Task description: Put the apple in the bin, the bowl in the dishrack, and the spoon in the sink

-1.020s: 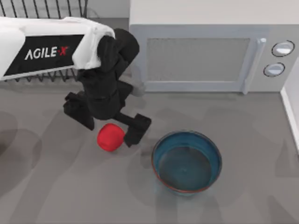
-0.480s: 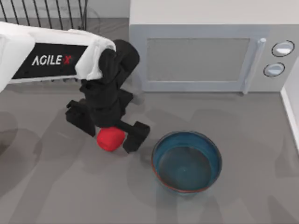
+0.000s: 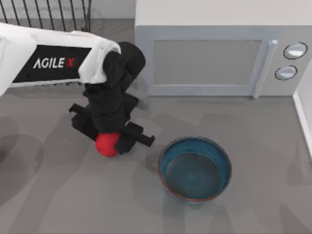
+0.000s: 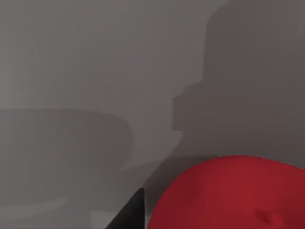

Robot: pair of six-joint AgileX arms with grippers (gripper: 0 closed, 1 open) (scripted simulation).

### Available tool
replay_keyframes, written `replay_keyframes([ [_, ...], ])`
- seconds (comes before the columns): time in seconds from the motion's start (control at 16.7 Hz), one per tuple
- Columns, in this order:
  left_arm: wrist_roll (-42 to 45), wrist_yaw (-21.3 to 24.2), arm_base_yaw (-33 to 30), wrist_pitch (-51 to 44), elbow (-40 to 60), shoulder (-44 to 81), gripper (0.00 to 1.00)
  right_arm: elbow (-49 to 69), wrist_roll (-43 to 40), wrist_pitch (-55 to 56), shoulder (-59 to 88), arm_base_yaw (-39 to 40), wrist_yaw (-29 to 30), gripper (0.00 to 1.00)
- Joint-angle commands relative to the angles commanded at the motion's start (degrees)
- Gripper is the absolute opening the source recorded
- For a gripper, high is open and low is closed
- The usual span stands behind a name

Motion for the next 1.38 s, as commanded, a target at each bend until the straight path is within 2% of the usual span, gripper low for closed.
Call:
replay_keyframes([
  [0.18,0.0,0.0,0.0,0.0,0.0,0.0,0.02,0.0,0.0,0.0,0.0,0.0,0.0,1.0],
  [0.24,0.0,0.0,0.0,0.0,0.0,0.0,0.0,0.0,0.0,0.0,0.0,0.0,0.0,1.0],
  [0.66,0.0,0.0,0.0,0.0,0.0,0.0,0.0,0.0,0.0,0.0,0.0,0.0,0.0,1.0],
  [0.72,0.8,-1.5,0.4,-0.4,0.3,-1.0,0.0,0.0,0.0,0.0,0.0,0.0,0.0,1.0],
  [0.84,0.9,-1.5,0.2,-1.4,1.1,-1.2,0.0,0.0,0.0,0.0,0.0,0.0,0.0,1.0],
  [1.38,0.6,-1.5,0.2,-20.6,14.2,-7.0,0.0,0.0,0.0,0.0,0.0,0.0,0.0,1.0],
])
